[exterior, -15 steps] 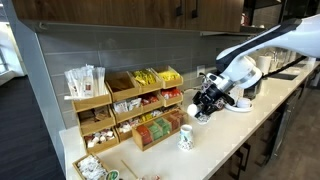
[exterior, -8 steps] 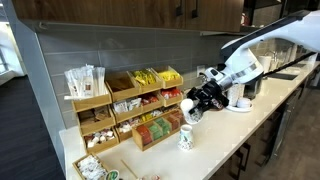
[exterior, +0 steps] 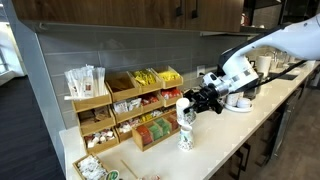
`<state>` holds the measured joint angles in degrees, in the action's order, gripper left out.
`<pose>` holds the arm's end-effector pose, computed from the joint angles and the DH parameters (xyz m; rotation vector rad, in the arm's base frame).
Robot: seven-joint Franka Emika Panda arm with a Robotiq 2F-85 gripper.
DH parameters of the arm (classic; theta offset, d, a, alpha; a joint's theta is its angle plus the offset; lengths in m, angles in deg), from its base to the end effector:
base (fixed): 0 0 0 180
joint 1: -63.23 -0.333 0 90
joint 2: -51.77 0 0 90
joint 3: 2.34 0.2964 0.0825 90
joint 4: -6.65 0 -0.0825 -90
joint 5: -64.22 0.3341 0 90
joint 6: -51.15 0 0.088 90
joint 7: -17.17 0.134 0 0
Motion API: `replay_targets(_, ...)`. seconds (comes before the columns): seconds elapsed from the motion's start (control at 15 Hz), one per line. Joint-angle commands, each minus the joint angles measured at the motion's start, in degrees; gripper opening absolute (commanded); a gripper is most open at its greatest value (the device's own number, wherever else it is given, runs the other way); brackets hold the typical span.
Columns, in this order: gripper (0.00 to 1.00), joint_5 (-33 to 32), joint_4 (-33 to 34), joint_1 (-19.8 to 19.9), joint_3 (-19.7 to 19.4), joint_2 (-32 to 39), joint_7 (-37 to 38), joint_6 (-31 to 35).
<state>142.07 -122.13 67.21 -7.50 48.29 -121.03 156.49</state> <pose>0.4804 0.0272 0.4209 -1.5232 -1.5334 -1.3571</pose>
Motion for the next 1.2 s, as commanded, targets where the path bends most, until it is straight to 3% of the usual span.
replay_targets(0.0,0.33,2.9,2.1,1.4,-1.0,4.9,-3.4,-3.6)
replay_targets(0.73,0.33,7.1,6.1,4.8,-2.4,14.3,-3.7,-12.8)
replay_targets(1.13,0.33,6.0,7.1,5.0,-2.6,16.8,-3.6,-12.8)
